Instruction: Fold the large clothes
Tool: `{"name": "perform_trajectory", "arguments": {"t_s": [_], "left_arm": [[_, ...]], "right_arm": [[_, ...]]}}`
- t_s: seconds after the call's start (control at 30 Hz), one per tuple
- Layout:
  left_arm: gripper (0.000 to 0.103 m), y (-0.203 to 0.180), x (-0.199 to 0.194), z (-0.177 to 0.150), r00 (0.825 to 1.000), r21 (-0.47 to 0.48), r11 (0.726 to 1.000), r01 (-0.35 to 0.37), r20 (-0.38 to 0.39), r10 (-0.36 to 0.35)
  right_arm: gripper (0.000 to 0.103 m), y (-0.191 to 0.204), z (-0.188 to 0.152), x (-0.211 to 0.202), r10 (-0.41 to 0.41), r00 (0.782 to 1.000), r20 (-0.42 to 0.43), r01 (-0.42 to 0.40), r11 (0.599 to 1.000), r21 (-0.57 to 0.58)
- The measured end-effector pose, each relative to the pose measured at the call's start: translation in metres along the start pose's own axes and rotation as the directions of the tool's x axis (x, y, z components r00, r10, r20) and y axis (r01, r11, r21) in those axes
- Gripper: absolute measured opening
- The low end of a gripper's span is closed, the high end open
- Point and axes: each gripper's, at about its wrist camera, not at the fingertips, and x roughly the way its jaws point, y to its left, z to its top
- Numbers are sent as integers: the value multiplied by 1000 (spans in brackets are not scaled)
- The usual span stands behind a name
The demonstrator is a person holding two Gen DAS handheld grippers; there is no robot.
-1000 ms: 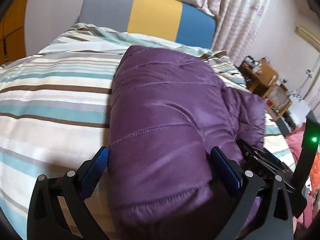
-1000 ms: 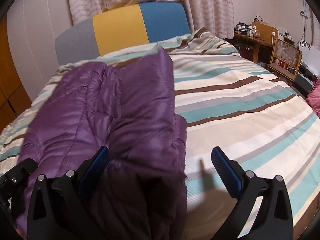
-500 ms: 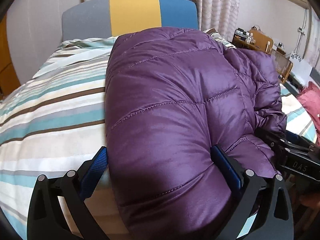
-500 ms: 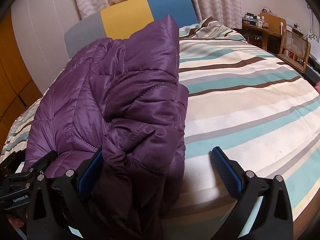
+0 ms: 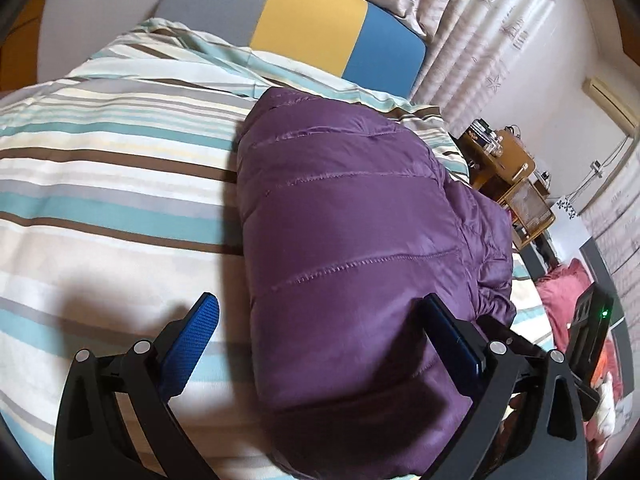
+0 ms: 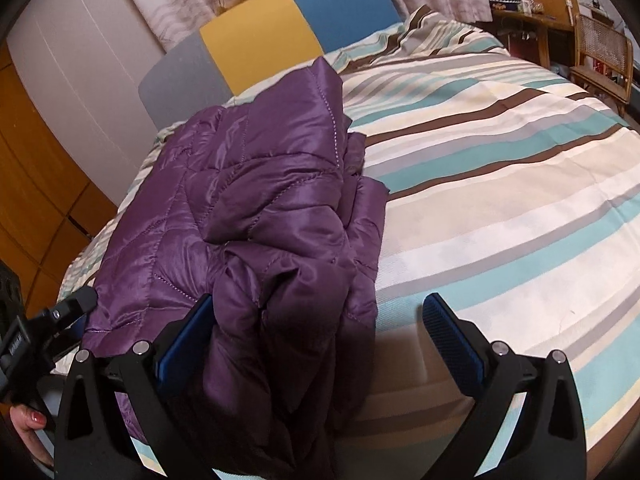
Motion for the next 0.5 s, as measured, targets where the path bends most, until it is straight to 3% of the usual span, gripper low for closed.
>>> {"name": "perform_trajectory", "arguments": {"t_s": [0.13, 0.33, 0.5], "left_arm": [[100, 4, 12, 1, 998, 7, 1000, 9, -62, -8], [100, 16, 26, -8, 980, -121, 986, 114, -149, -132], [100, 5, 31, -13, 971, -61, 989, 135, -191, -144]], "right_arm": [[101, -5, 6, 12, 46, 998, -47, -45, 998, 33], [99, -6, 6, 21, 96, 992, -79, -93, 995, 44], [87, -6, 8, 24, 156, 983, -93, -151, 987, 62]]}}
